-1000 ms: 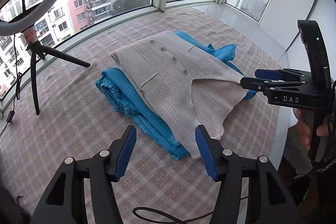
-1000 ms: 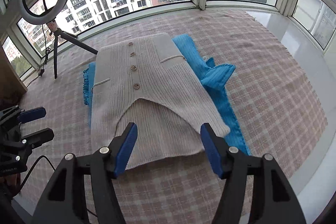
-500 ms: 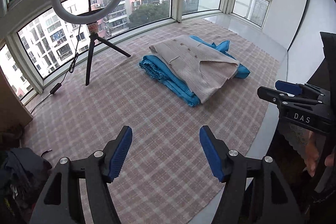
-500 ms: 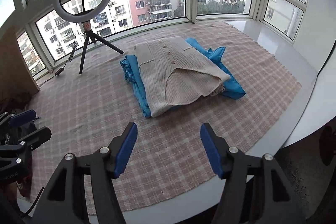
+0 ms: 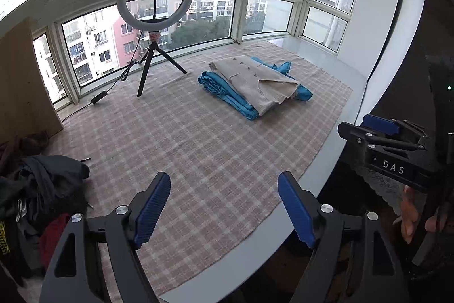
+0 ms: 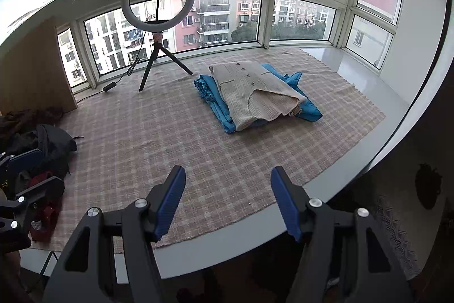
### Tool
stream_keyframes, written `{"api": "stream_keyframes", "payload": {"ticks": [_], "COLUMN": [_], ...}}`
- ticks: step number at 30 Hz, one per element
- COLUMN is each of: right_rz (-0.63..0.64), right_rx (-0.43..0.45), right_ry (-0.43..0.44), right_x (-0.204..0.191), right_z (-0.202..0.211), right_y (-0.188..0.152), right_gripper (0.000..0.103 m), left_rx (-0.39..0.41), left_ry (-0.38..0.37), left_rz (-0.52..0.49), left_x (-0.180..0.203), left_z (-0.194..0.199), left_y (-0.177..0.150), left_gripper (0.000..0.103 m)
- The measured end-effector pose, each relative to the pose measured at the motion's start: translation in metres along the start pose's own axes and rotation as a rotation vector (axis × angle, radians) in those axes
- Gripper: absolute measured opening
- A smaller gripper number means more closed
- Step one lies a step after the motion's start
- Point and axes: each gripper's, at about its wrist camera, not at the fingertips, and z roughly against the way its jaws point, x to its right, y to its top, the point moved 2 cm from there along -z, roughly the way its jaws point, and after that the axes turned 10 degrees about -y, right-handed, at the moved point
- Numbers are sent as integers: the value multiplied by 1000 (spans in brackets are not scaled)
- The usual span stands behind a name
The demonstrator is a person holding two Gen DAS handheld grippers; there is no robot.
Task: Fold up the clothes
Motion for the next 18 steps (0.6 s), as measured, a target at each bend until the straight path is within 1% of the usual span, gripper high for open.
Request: {"api": "stream_keyframes", "payload": {"ticks": [3, 9, 13, 18], "right_rz": [1, -6, 5, 17], "right_rx": [-4, -2, 2, 10], "right_ry": [-7, -17, -20, -21], "right_x": [-2, -8, -13, -20], "right_z": [11, 34, 44, 53], "right_y": [-13, -34, -42, -48], "right_gripper": [62, 62, 62, 62], "left_rx": [3, 2, -3, 14], "left_ry": [24, 17, 27, 32], "left_rz": [-23, -17, -7, 2], "left_x": [6, 8, 6, 5], "left_z": [13, 32, 40, 50], "left_y": [-14, -33, -42, -47], "left_gripper": [78, 78, 78, 78]}}
